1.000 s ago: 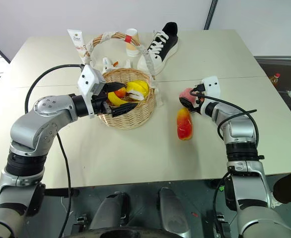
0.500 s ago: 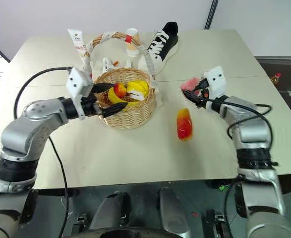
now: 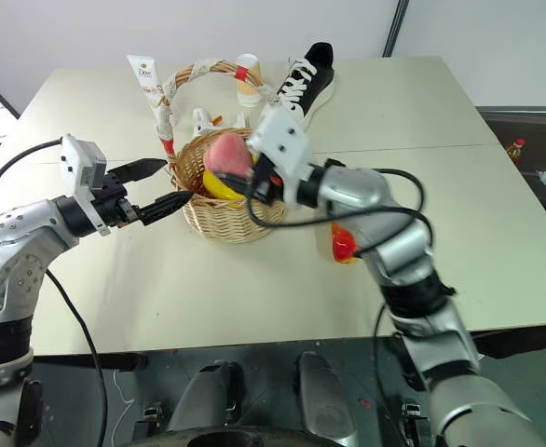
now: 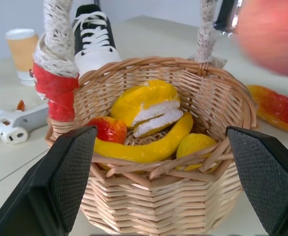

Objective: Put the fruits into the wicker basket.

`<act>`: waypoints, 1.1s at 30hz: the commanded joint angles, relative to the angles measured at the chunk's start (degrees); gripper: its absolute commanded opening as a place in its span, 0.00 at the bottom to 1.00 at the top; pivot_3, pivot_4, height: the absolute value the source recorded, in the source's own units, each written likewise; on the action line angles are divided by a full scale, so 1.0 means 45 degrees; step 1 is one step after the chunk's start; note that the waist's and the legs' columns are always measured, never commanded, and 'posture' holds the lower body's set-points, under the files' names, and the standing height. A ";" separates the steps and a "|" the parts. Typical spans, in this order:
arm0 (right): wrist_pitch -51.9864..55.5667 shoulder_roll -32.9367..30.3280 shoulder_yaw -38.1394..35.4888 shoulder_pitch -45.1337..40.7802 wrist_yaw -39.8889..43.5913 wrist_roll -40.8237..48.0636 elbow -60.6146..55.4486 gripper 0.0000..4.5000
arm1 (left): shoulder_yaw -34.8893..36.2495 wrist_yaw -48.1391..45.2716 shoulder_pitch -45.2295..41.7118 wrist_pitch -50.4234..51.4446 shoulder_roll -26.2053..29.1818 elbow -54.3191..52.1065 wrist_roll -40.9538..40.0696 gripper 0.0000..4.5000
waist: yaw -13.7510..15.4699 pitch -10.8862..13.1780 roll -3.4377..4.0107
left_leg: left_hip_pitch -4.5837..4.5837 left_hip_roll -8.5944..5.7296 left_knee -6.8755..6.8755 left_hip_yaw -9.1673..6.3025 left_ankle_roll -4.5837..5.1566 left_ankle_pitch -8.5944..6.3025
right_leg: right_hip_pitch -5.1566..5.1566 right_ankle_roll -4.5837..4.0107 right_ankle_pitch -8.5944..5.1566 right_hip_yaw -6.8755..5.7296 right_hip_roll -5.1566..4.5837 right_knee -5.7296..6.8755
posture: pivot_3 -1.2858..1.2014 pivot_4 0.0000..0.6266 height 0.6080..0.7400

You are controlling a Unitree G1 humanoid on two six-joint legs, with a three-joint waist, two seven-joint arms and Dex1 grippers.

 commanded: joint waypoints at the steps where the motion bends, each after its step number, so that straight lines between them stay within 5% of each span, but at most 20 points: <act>1: -0.0666 0.0833 0.0259 -0.0782 -0.0756 -0.0871 0.1506 0.62 | 0.0512 0.0100 0.0204 -0.0179 0.0177 -0.0905 -0.0385 1.00 | 0.0025 0.0000 0.0000 | -0.0007 0.0004 -0.0005 -0.0001 0.0000 0.0000 | -0.0007 0.0000 0.0000 0.0000 -0.0005 -0.0002 | 0.52 0.24 1.00; 5: -0.1109 0.1137 0.0130 -0.1021 -0.0717 -0.1220 0.2077 0.98 | 0.0655 0.0372 0.0492 -0.0063 0.0233 -0.1343 -0.0544 1.00 | 0.0052 0.0000 0.0000 | -0.0064 0.0003 0.0000 -0.0014 0.0000 0.0000 | -0.0039 0.0000 0.0000 -0.0017 -0.0028 -0.0008 | 0.52 0.24 1.00; 11: -0.1266 -0.0489 -0.0982 0.0088 0.1533 0.0386 -0.0875 0.98 | 0.0556 0.0702 0.0559 0.0181 0.0173 -0.1880 -0.0933 1.00 | 0.0075 0.0000 0.0000 | -0.0129 -0.0001 0.0017 -0.0041 0.0000 -0.0001 | -0.0082 0.0004 0.0004 -0.0041 -0.0036 -0.0006 | 0.52 0.24 1.00; 17: 0.3404 -0.3126 -0.4481 0.2919 0.0986 0.2885 -0.3865 0.98 | -0.0355 0.0624 -0.0036 0.0332 -0.0165 -0.2085 -0.1279 1.00 | 0.0305 -0.0001 -0.0002 | -0.0135 -0.0012 0.0026 -0.0096 0.0002 -0.0002 | -0.0062 0.0004 0.0003 -0.0058 -0.0045 -0.0025 | 0.52 0.24 1.00; 22: 0.8578 -0.2138 -0.7679 0.4146 -0.1834 0.3769 -0.4442 0.98 | -0.1466 0.0078 -0.1142 0.0112 -0.0736 -0.1290 -0.1291 1.00 | 0.0286 -0.0004 0.0003 | -0.0103 -0.0014 0.0030 -0.0057 0.0003 0.0000 | -0.0055 -0.0002 0.0001 -0.0046 0.0012 -0.0004 | 0.52 0.24 1.00; 33: 1.2461 -0.0530 -0.8225 0.4511 -0.3812 0.3119 -0.3729 0.98 | -0.2260 -0.0437 -0.1751 -0.0183 -0.1210 -0.0760 -0.1073 1.00 | 0.0234 -0.0007 0.0016 | -0.0099 -0.0017 0.0019 -0.0045 0.0004 0.0000 | -0.0058 -0.0001 -0.0001 -0.0041 0.0020 -0.0007 | 0.52 0.24 1.00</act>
